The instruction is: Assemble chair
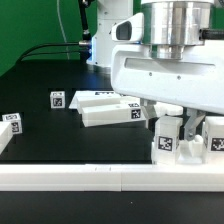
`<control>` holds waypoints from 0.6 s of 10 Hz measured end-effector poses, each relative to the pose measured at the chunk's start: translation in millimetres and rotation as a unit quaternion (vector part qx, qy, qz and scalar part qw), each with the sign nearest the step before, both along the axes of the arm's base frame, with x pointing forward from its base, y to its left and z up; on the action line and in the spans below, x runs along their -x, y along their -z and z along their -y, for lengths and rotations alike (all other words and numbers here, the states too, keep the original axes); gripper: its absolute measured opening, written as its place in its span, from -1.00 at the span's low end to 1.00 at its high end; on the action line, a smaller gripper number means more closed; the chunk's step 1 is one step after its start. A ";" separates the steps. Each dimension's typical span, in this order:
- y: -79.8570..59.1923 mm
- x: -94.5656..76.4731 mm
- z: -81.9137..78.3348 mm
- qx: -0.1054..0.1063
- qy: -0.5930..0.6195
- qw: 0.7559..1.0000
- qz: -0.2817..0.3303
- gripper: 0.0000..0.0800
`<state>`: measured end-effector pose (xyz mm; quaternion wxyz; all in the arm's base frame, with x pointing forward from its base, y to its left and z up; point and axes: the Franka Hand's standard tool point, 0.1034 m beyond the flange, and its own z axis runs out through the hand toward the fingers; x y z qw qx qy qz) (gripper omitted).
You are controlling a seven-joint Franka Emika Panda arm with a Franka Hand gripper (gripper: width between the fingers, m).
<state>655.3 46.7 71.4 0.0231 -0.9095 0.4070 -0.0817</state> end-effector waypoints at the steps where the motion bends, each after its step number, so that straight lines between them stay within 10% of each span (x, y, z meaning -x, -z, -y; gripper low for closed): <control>1: 0.9 1.3 1.9 0.002 0.000 1.000 -0.002 -0.27; 6: 1.4 4.0 7.9 -0.047 0.299 0.953 -0.018 -0.28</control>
Offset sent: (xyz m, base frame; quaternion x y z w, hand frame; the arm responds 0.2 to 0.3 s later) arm -0.0017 -0.0072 -0.0101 -0.0318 0.0014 0.2587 0.9654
